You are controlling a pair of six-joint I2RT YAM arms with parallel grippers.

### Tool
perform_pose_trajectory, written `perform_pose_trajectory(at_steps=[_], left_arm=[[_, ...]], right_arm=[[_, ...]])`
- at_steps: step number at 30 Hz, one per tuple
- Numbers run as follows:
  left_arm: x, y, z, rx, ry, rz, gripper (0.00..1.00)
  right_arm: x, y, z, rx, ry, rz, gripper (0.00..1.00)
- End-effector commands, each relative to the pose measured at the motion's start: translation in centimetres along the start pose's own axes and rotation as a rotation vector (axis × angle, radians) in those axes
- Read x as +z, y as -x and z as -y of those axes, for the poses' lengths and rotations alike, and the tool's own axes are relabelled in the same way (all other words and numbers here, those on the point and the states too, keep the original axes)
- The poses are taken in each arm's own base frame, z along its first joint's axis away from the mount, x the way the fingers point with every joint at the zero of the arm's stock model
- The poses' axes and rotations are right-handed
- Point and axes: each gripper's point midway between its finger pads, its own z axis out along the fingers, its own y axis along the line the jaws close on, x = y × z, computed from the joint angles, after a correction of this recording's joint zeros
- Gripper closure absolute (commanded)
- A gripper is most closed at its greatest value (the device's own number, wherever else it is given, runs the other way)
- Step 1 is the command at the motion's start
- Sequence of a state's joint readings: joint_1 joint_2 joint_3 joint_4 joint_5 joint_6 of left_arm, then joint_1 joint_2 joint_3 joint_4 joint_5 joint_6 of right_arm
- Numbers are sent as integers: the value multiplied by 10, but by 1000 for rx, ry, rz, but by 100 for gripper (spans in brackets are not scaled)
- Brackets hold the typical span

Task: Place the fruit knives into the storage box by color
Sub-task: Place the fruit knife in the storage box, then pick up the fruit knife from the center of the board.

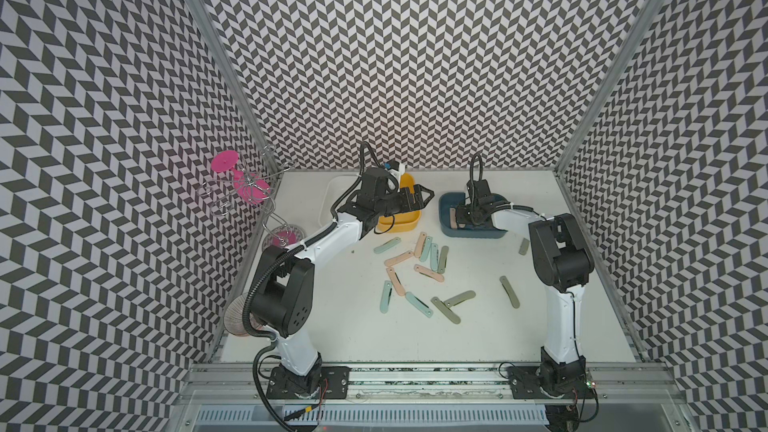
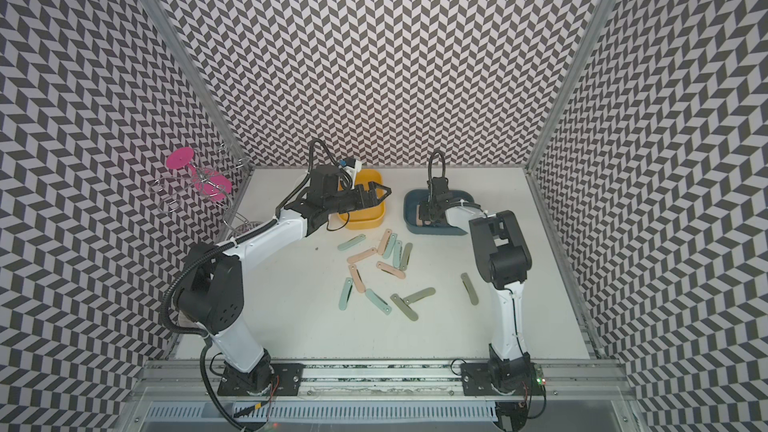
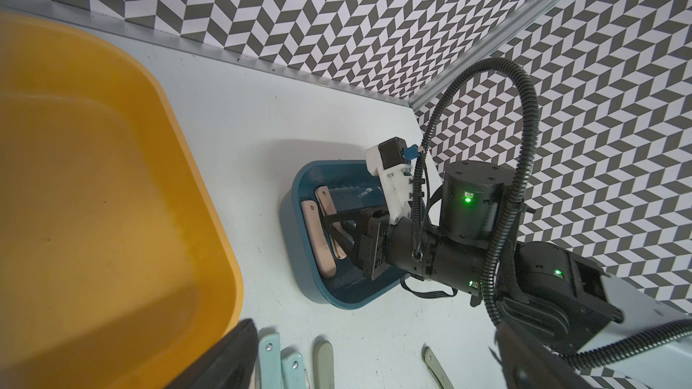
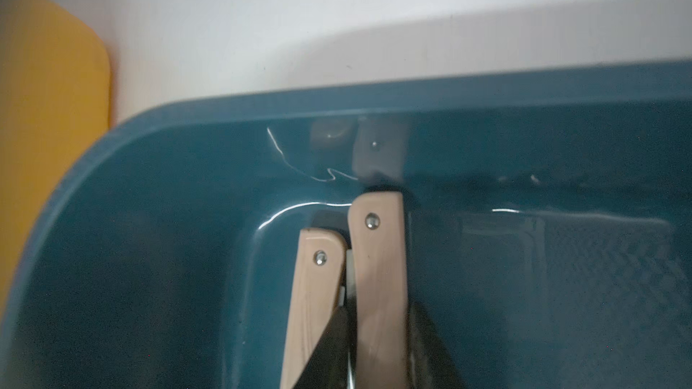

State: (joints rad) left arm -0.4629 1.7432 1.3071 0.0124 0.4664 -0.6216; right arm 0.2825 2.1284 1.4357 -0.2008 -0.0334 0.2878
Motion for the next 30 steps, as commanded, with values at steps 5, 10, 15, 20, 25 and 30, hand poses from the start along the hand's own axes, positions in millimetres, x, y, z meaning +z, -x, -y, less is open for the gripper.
perform_pose_trajectory(at_steps=[5, 10, 15, 20, 25, 30], left_arm=[[2, 0, -3, 6, 2, -6, 0], [1, 2, -2, 5, 1, -4, 0], [-3, 4, 1, 10, 1, 1, 0], [-10, 2, 3, 15, 7, 5, 0], [-18, -8, 0, 14, 24, -6, 0], [-31, -27, -12, 1, 54, -23, 0]], right_arm=[[-10, 23, 0, 19, 15, 57, 55], [-37, 48, -4, 37, 45, 111, 51], [-68, 70, -13, 34, 75, 163, 49], [-97, 77, -27, 33, 139, 188, 46], [-127, 69, -44, 36, 242, 204, 44], [-151, 32, -65, -15, 297, 188, 43]])
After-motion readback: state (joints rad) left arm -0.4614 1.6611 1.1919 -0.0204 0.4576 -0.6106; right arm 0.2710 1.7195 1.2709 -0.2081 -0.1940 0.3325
